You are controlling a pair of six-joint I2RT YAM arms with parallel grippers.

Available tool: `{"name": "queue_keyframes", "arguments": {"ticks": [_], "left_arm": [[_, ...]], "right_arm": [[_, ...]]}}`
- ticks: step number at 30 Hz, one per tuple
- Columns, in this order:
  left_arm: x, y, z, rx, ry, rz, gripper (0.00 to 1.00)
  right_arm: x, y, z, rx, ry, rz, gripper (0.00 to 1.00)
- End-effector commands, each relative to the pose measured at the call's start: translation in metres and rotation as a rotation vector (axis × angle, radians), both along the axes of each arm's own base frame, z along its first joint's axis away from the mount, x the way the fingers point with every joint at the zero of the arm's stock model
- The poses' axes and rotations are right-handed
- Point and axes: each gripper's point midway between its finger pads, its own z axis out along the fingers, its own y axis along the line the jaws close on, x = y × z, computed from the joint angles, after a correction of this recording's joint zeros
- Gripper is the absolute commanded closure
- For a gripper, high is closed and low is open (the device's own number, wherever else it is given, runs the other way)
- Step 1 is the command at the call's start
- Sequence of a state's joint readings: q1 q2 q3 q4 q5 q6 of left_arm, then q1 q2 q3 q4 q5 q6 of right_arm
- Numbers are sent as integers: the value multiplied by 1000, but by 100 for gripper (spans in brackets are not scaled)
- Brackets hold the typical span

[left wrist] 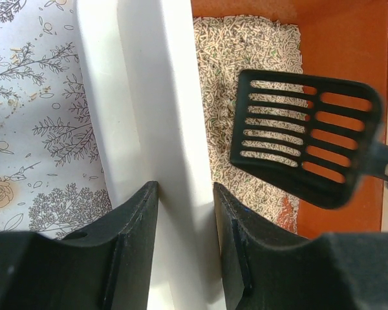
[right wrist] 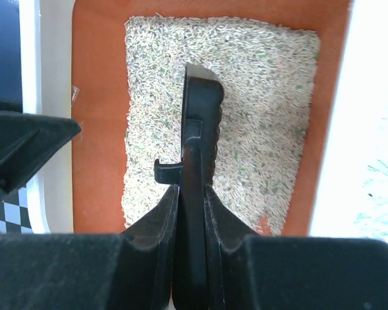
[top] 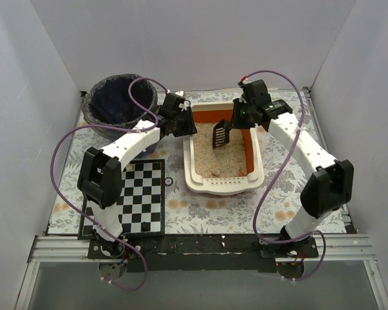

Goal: Clean the litter box

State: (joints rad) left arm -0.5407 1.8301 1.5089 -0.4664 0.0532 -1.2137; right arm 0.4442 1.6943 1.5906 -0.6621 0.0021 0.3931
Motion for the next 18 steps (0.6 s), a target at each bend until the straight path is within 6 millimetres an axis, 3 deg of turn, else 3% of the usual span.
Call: {"name": "queue_keyframes", "arguments": {"ticks": [1,4,9,14,18], "left_arm": [[-6,-17,19,-85,-40,-77,66],[-6,-16,17,-83,-39,-71,65],[-6,-12,16,-69,-41,-50,65],[-7,-10,14,-65,-35,-42,65],[-8,-11,15,-77,-26,-34,65]], "right_arm": [[-9,-25,31,-28,-104,-59,99],[-13,-50,32,-100,-122,-154,99],[-19,-73,10,-218,-38,-248,99],[-21,-56,-8,-109,26,-271,99],[-24,-40,-40,11,91,-328,99]]}}
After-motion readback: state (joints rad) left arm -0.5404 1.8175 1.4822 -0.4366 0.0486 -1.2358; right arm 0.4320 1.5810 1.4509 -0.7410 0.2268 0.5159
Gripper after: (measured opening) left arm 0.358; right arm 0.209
